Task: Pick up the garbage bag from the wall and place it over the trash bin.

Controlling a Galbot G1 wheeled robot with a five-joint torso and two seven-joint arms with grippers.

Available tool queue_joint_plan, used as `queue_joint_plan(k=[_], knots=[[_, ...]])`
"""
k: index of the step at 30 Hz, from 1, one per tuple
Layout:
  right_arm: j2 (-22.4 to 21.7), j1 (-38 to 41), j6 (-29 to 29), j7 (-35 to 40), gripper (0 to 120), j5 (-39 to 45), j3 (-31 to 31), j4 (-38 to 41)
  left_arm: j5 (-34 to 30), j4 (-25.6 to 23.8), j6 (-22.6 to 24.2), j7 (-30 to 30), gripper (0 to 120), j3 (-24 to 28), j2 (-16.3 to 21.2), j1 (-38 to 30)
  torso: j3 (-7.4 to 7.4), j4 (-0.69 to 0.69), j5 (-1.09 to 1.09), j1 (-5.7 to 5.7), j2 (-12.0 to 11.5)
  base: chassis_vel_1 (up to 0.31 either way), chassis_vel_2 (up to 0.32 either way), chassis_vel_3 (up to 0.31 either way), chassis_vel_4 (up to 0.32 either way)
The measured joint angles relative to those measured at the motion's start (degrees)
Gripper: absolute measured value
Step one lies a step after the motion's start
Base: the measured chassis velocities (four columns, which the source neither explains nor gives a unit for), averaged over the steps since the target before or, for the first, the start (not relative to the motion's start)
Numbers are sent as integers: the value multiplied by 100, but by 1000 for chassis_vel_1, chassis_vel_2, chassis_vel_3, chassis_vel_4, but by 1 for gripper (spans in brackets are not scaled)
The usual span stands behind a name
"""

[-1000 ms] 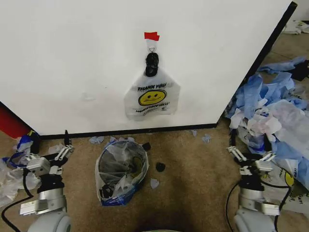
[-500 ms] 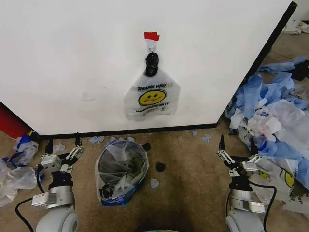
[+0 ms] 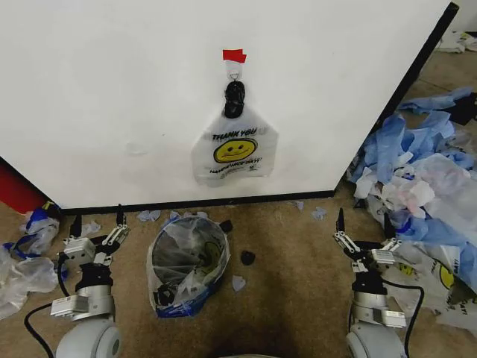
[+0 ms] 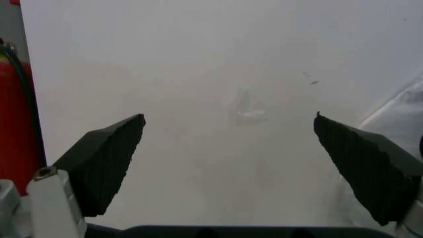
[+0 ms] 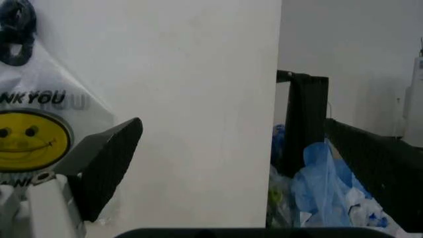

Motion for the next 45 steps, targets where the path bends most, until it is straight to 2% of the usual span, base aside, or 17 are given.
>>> queue_joint_plan(k=[45], knots=[[-6, 1, 1, 0, 100, 13, 1, 10, 0, -1, -5, 0, 100, -2, 1, 2, 0, 0, 0, 0, 0, 0, 0, 0, 0]])
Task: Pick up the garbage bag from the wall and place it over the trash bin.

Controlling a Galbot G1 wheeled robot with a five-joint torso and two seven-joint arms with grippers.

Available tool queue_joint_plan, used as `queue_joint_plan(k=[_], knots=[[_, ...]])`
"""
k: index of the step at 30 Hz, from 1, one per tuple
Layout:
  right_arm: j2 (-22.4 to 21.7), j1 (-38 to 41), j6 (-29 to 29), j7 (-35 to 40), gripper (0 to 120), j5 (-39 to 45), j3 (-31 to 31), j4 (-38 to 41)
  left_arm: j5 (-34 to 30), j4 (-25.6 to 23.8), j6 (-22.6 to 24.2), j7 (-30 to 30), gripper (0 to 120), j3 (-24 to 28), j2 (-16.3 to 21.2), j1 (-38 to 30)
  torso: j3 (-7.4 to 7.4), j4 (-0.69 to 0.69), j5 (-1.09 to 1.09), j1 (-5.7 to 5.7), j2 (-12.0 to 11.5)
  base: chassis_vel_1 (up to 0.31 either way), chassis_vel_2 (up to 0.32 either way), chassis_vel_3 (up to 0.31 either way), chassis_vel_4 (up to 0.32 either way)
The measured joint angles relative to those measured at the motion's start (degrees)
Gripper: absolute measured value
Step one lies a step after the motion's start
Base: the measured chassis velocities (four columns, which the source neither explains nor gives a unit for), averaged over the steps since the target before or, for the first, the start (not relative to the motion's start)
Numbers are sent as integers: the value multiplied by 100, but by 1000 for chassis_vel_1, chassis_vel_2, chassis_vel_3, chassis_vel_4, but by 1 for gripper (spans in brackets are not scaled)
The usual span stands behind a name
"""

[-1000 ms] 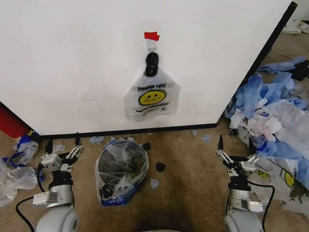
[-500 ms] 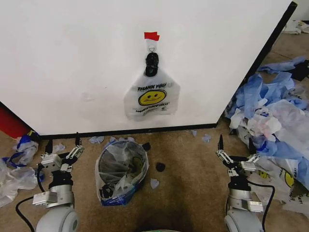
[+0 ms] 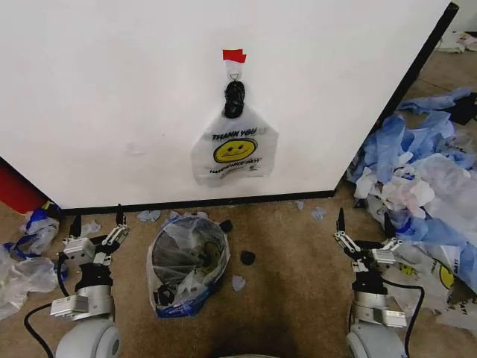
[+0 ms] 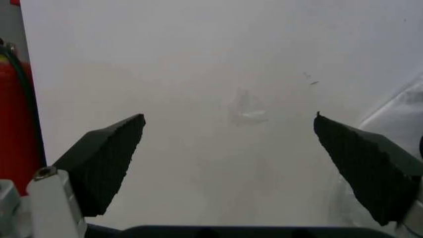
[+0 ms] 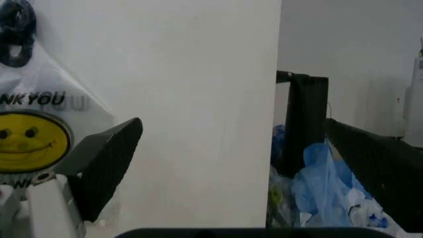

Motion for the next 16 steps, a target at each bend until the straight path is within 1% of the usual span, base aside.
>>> queue_joint_plan(k=[16], knots=[[0, 0, 0, 0, 100, 0, 0, 0, 0, 0, 0, 0, 100, 0, 0, 0, 0, 0, 0, 0, 0, 0, 0, 0, 0]])
